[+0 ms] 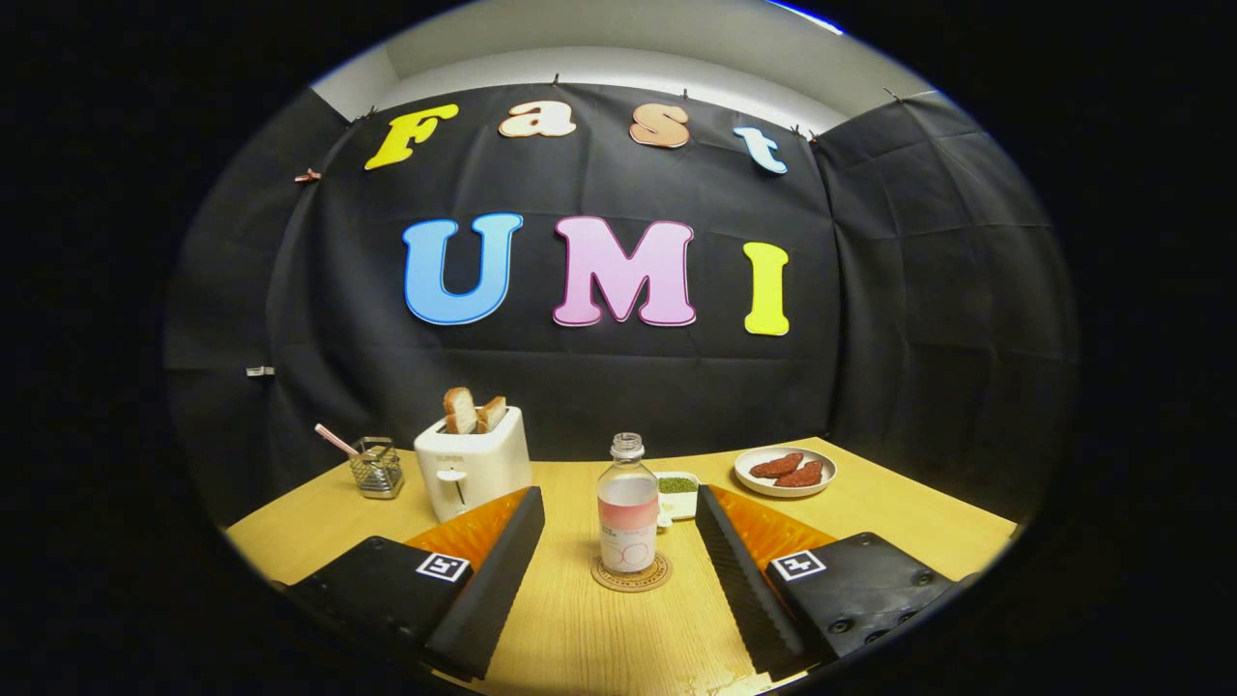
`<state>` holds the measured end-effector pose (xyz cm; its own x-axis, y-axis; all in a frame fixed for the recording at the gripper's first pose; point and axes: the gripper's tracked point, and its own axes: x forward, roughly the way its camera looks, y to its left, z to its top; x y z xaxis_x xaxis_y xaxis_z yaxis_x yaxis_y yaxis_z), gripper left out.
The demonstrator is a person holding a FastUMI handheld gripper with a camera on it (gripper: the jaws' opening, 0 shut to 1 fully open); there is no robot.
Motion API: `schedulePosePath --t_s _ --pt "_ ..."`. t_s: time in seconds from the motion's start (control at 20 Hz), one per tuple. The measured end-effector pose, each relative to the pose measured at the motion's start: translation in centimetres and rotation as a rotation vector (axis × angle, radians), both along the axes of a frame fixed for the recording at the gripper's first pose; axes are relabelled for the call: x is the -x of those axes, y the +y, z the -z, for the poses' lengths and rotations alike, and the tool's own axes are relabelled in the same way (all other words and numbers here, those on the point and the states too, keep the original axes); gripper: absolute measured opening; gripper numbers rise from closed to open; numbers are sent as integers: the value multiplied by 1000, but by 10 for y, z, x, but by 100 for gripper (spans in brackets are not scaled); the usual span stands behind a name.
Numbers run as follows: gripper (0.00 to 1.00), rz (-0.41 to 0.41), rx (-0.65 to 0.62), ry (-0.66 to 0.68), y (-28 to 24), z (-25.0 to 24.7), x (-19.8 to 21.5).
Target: Take the bottle from table, then pour the juice into the cup, finally place the bottle on the coaster
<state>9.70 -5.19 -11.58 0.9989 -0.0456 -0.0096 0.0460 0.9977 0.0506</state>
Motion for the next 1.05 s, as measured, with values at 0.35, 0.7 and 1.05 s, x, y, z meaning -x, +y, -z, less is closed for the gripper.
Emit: schedulePosePath --t_s 0.35,0.7,1.05 --pt "97 -86 16 -19 -4 -34 32" --pt "97 -114 5 -37 -27 -60 46" --pt "97 -128 -21 -23 -33 -57 50"
